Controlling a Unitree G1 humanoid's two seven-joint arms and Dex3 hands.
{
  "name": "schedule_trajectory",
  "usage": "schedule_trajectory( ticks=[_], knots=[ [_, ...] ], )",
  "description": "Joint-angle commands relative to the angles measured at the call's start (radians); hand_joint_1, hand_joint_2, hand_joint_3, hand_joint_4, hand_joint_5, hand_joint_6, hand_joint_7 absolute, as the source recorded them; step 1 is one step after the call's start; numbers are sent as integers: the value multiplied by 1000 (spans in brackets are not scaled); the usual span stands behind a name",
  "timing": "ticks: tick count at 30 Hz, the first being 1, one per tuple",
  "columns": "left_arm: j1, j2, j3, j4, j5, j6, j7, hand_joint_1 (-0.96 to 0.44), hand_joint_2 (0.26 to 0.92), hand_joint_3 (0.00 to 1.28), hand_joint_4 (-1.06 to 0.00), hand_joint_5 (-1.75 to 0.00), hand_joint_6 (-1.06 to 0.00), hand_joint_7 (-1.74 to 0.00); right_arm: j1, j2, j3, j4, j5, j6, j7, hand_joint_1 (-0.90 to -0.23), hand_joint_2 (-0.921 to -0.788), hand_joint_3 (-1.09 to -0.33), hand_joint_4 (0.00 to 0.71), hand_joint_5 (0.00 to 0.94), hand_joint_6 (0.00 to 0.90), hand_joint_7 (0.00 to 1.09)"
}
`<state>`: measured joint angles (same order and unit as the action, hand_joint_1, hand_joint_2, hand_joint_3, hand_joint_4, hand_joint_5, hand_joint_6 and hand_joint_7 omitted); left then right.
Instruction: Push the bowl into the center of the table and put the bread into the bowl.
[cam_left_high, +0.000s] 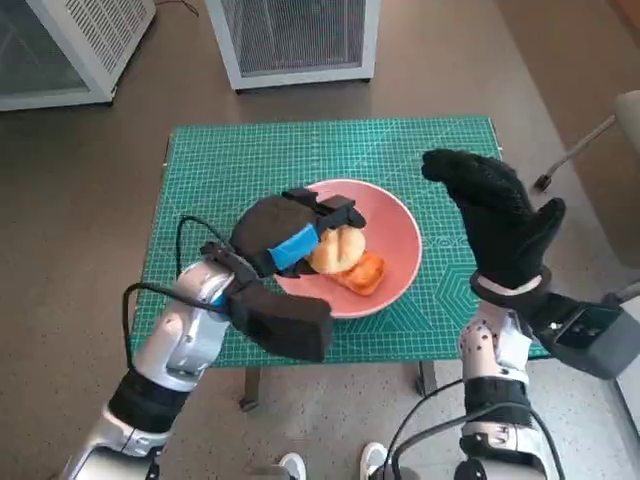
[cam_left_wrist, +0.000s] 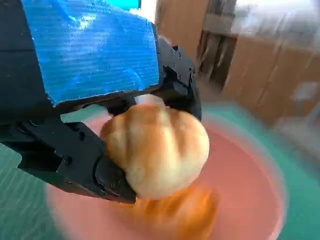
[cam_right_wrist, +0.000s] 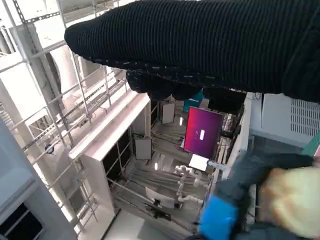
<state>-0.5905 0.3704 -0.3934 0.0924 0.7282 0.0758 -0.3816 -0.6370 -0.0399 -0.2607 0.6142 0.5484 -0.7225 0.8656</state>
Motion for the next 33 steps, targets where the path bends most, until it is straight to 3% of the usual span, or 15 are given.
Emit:
schedule_trajectory(
  ticks=[1, 13, 28, 33],
  knots=[
    [-15, 12, -16, -24, 32, 33, -36, -327, 803, 21, -35, -23, -170, -149, 32, -2, -4, -2, 5, 13, -1, -594, -921, -626, 366, 4, 24, 738],
    [27, 18, 11, -43, -7, 2, 0, -468, 803, 10, 1, 1, -134, -89, 25, 3, -4, 5, -7, 2, -12, -592, -921, -623, 368, 5, 34, 722],
    [101, 42, 151, -165, -173, -56, 13, -500, 802, 5, 1, 1, -112, -67, 12, 11, 11, -1, -14, 14, -26, -584, -921, -628, 368, 4, 38, 715],
    [105, 44, 157, -169, -184, -62, 12, -498, 802, 4, 1, 1, -111, -64, 13, 10, 14, -2, -13, 15, -28, -585, -921, -629, 368, 4, 38, 715]
  ],
)
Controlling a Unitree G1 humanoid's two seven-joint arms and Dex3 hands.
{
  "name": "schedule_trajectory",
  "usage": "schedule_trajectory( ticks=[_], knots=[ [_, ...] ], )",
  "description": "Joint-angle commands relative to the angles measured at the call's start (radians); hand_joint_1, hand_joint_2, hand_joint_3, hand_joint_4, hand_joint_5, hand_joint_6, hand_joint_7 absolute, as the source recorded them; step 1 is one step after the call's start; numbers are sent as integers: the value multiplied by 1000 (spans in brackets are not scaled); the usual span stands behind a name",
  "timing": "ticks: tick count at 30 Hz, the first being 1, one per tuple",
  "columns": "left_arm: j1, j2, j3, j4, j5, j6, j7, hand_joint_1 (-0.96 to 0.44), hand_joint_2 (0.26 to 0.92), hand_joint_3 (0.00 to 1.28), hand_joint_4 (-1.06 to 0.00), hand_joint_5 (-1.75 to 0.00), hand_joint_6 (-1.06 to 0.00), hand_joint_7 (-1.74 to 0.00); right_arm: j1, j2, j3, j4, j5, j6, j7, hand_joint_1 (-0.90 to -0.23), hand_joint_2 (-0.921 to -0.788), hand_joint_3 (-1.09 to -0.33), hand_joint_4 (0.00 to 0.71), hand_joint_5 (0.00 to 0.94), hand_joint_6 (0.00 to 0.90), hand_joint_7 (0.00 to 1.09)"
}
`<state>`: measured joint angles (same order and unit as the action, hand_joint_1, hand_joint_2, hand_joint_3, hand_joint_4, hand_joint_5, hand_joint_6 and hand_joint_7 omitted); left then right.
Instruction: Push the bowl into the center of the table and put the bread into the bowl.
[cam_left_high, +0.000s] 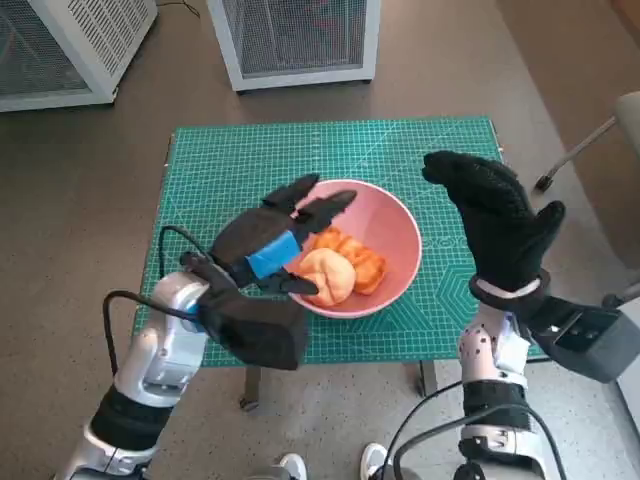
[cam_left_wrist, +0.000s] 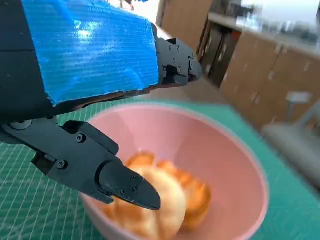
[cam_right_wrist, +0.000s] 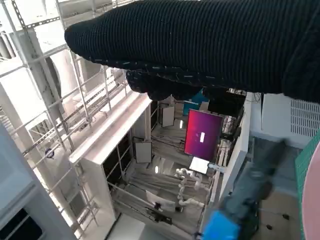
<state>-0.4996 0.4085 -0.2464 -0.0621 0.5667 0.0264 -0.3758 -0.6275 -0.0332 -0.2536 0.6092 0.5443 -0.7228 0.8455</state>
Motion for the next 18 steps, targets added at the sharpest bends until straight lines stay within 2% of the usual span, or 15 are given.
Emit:
schedule_trajectory(
  ticks=[1, 3, 7, 14, 18],
  knots=[
    [29, -26, 83, -26, -137, -54, 25, -498, 802, 4, 1, 1, -112, -64, -5, 1, 9, 0, -13, 17, -12, -585, -921, -629, 368, 3, 38, 715],
    [49, -80, 191, -34, -321, -127, 54, -542, 836, 20, 1, 1, -107, -61, -18, -1, 12, -3, -19, 18, -20, -585, -921, -627, 370, 4, 41, 715],
    [51, -160, 274, -25, -521, -219, 73, -609, 897, 86, 1, 1, -106, -65, -34, -5, 18, -12, -38, 11, -40, -584, -921, -622, 373, 6, 48, 710],
    [62, -224, 348, 72, -667, -389, 93, -724, 919, 311, 1, 1, -92, -89, -70, -17, 25, -22, -78, -1, -84, -585, -921, -621, 375, 6, 56, 700],
    [75, -222, 379, 118, -713, -461, 83, -760, 921, 378, -8, -4, -82, -93, -88, -24, 27, -28, -90, 10, -109, -589, -921, -601, 374, 5, 62, 695]
  ],
)
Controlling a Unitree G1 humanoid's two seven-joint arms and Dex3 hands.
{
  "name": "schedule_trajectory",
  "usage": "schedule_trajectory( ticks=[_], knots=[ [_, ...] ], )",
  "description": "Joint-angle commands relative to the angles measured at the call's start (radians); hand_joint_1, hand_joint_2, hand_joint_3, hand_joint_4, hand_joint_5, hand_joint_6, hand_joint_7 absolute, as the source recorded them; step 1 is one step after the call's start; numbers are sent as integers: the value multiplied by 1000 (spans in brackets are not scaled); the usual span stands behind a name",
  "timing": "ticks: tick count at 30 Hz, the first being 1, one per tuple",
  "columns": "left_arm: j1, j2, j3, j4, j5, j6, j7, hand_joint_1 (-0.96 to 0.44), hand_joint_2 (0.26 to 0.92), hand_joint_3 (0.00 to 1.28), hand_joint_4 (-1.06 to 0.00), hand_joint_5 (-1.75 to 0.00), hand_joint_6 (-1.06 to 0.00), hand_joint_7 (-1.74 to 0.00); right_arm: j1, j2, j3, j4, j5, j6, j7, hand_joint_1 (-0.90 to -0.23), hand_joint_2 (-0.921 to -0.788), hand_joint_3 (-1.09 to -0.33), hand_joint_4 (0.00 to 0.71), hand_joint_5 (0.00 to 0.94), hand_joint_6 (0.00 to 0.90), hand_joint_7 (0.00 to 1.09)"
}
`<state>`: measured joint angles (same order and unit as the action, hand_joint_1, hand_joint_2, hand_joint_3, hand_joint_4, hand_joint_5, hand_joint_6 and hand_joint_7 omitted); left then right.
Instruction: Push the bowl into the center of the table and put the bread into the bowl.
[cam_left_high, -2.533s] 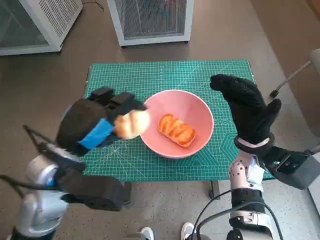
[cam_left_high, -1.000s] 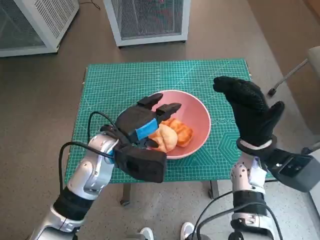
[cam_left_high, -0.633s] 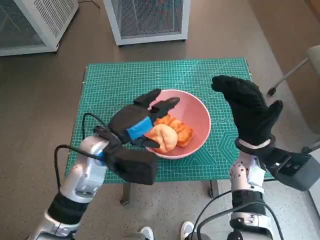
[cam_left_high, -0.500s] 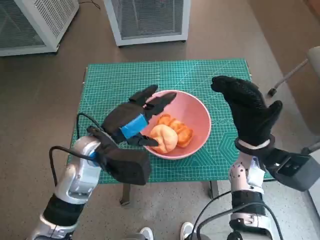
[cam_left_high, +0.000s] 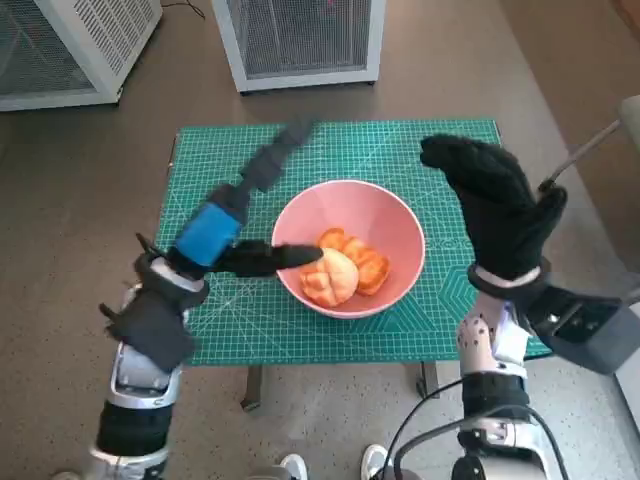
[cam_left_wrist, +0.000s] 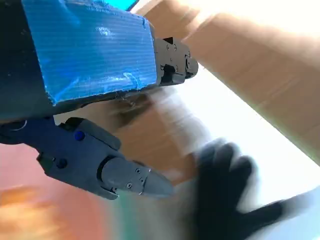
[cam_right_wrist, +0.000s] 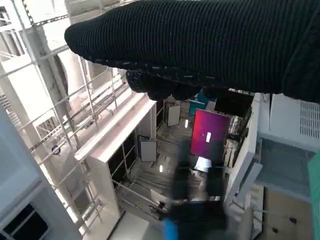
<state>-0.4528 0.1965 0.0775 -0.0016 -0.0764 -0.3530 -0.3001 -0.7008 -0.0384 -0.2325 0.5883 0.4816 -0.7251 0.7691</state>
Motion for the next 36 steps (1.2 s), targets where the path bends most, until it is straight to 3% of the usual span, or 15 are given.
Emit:
schedule_trajectory(
  ticks=[1, 6, 12, 22, 36],
  knots=[
    [32, -10, 61, 65, -79, -97, 6, -763, 921, 382, -10, -5, -82, -93, -21, -19, 5, -5, -26, 16, -36, -590, -921, -596, 374, 5, 64, 695],
    [38, -1, 76, 99, -85, -163, 5, -786, 921, 388, -27, -11, -113, -108, -42, -21, 3, 9, -23, 18, -50, -599, -921, -539, 389, 12, 102, 703],
    [23, 9, 91, 158, -92, -230, 0, -809, 921, 377, -33, -10, -140, -114, -60, -27, 11, 32, -50, -13, -68, -600, -921, -524, 393, 12, 109, 701],
    [1, 17, 101, 211, -106, -269, 3, -827, 921, 369, -38, -9, -144, -102, -84, -38, 16, 79, -92, -41, -94, -579, -921, -563, 376, 2, 67, 696],
    [2, -3, 94, 214, -117, -263, 17, -820, 921, 329, -71, -16, -165, -90, -83, -46, 21, 83, -93, -41, -94, -576, -921, -585, 370, 0, 50, 707]
  ],
)
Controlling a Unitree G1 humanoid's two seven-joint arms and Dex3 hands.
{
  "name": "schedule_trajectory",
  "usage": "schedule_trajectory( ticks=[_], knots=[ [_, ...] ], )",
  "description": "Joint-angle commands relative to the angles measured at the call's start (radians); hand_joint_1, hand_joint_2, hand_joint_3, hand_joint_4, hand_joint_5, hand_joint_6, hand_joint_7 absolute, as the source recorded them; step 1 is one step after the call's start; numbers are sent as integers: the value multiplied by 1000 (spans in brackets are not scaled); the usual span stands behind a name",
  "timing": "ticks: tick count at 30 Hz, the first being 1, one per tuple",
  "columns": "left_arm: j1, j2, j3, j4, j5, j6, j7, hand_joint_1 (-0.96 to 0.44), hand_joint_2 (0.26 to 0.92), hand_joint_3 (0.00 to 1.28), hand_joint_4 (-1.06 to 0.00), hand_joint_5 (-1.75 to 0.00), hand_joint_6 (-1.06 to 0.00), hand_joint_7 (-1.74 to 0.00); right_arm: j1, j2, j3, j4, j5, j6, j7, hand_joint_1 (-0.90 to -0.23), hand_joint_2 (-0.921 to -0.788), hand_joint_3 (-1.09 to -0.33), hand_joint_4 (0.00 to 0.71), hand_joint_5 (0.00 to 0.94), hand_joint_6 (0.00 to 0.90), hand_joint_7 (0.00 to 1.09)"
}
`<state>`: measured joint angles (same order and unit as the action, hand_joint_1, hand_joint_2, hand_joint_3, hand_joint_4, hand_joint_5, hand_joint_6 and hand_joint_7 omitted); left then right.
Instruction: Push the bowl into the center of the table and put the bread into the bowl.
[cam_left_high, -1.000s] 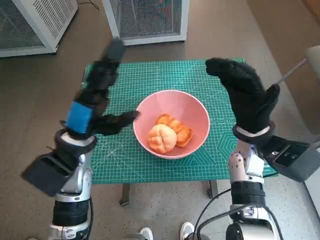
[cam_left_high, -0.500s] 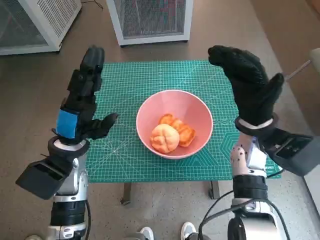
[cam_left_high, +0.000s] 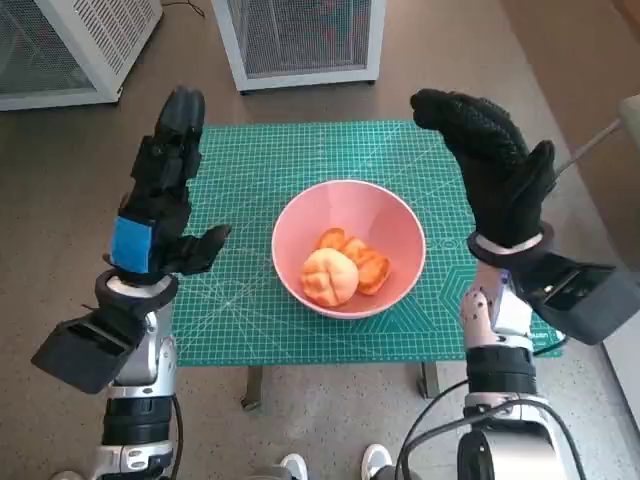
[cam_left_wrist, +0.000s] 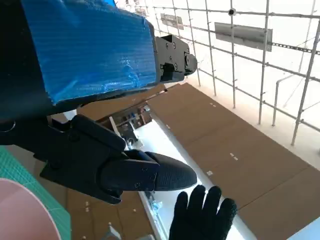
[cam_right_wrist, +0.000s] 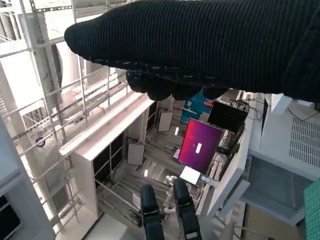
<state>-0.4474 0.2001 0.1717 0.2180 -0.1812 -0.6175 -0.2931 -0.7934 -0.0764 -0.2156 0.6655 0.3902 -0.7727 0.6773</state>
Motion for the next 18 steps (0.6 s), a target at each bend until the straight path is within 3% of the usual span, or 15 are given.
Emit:
schedule_trajectory(
  ticks=[1, 10, 14, 18],
  knots=[
    [-2, -7, 0, -7, -13, 4, 10, -818, 921, 313, -73, -15, -171, -90, 9, -8, 4, 7, -1, 7, -1, -576, -921, -586, 370, 0, 49, 708],
    [9, -11, -5, -13, -16, 17, 14, -764, 921, 214, -79, -10, -180, -75, 15, -9, 2, 15, 5, -2, 10, -573, -921, -588, 370, 0, 45, 714],
    [15, -13, -9, -19, -31, 24, 5, -673, 921, 160, -95, -13, -182, -66, 15, -8, 1, 19, 9, -3, 13, -572, -921, -593, 370, 0, 43, 716],
    [20, -15, -15, -28, -55, 33, -12, -496, 921, 87, -96, -7, -190, -55, 17, -9, 2, 17, 7, -2, 11, -571, -921, -597, 370, 0, 42, 718]
  ],
)
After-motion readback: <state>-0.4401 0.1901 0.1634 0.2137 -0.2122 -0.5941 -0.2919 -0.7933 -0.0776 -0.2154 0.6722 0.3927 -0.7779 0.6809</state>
